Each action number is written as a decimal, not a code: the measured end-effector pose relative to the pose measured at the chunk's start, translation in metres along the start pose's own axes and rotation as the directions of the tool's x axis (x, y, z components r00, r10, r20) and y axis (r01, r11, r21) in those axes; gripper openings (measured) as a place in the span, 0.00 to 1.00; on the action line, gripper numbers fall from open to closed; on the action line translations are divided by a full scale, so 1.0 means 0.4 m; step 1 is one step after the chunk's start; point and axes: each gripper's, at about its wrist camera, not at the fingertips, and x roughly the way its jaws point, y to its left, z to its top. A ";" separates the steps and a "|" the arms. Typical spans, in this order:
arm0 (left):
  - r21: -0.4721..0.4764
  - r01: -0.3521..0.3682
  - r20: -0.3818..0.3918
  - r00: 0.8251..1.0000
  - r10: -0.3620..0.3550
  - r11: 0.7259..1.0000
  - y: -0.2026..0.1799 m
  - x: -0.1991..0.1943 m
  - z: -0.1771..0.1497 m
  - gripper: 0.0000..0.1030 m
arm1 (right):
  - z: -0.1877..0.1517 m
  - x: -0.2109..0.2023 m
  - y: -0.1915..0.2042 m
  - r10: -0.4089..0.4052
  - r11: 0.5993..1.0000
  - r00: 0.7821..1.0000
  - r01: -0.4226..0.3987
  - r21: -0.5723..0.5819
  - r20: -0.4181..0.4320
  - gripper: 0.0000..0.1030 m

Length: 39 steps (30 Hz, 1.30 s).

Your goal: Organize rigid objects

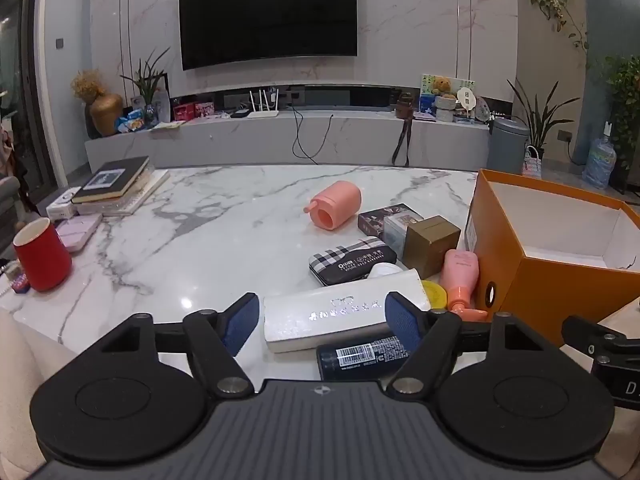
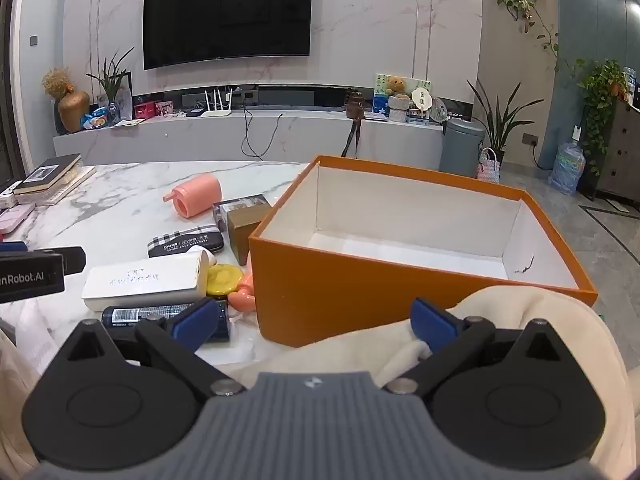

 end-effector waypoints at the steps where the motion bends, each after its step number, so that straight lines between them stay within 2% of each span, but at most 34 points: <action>1: 0.002 0.001 -0.001 1.000 -0.001 1.000 -0.003 -0.001 0.000 0.79 | 0.000 0.001 0.001 0.000 1.000 1.000 0.000 0.001 -0.001 0.98; 2: 0.005 0.000 0.001 1.000 0.000 1.000 -0.007 -0.004 -0.001 0.79 | 0.001 0.003 0.002 0.001 1.000 1.000 -0.001 0.003 0.000 0.98; 3: -0.034 0.023 -0.045 0.999 -0.024 0.999 0.003 0.006 0.007 0.79 | 0.001 0.005 0.003 0.002 1.000 1.000 -0.002 0.006 0.000 0.98; 6: -0.031 0.027 -0.052 0.998 -0.029 0.999 0.004 0.015 0.014 0.79 | -0.001 0.000 0.003 0.004 1.000 1.000 -0.004 0.007 0.015 0.98; 17: -0.023 0.022 -0.049 0.999 -0.023 0.999 0.010 0.055 0.008 0.78 | -0.001 -0.005 0.007 -0.009 1.000 1.000 0.009 -0.011 0.015 0.98; 19: -0.018 0.019 -0.035 0.999 -0.020 1.000 0.001 0.008 -0.006 0.78 | -0.001 -0.005 0.007 -0.009 1.000 1.000 0.009 -0.011 0.016 0.98; 39: -0.002 0.031 -0.039 0.999 -0.031 1.000 -0.004 0.012 -0.008 0.78 | -0.001 -0.004 0.011 -0.018 1.000 1.000 0.018 -0.021 0.011 0.98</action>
